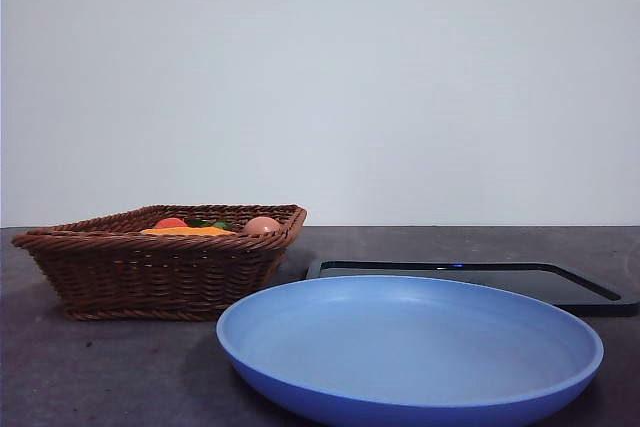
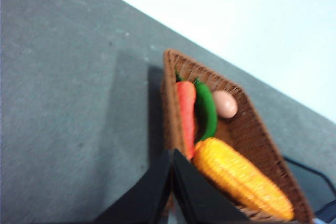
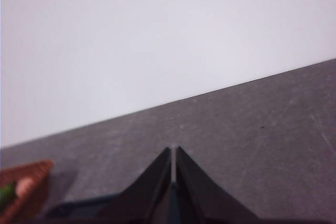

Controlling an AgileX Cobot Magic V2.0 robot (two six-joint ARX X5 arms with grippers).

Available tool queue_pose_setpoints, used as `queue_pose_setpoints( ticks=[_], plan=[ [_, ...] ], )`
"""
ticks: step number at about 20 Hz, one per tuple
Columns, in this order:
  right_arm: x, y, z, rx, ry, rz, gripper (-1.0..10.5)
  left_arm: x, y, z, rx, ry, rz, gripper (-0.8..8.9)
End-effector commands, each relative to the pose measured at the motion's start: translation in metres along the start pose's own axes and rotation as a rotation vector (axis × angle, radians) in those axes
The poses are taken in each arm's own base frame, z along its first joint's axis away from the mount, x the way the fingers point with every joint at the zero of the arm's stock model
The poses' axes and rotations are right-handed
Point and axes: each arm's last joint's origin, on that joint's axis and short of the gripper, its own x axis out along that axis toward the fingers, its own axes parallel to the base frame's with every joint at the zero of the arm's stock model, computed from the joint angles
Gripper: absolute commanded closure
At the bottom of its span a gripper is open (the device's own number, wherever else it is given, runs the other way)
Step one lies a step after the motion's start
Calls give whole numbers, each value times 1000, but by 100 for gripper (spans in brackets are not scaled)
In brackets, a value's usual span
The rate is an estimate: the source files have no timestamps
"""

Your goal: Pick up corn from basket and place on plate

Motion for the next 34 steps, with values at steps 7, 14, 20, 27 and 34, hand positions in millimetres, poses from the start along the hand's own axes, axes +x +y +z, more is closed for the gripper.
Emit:
queue_pose_setpoints(
  ticks=[7, 14, 20, 27, 34],
  plan=[
    [-7, 22, 53, 5, 77, -30, 944, -18, -33, 46, 25, -6, -34, 806],
    [1, 35, 85, -80, 280, -8, 944, -18, -51, 72, 105, 196, -78, 806],
    [15, 41, 100, -94, 539, 83, 944, -14, -60, 86, 130, 378, -125, 806],
    [35, 46, 95, -63, 810, 174, 944, -7, -59, 82, 94, 561, -150, 806],
    [58, 49, 68, -39, 1059, 235, 943, -3, -57, 76, 87, 647, -155, 780]
  ],
)
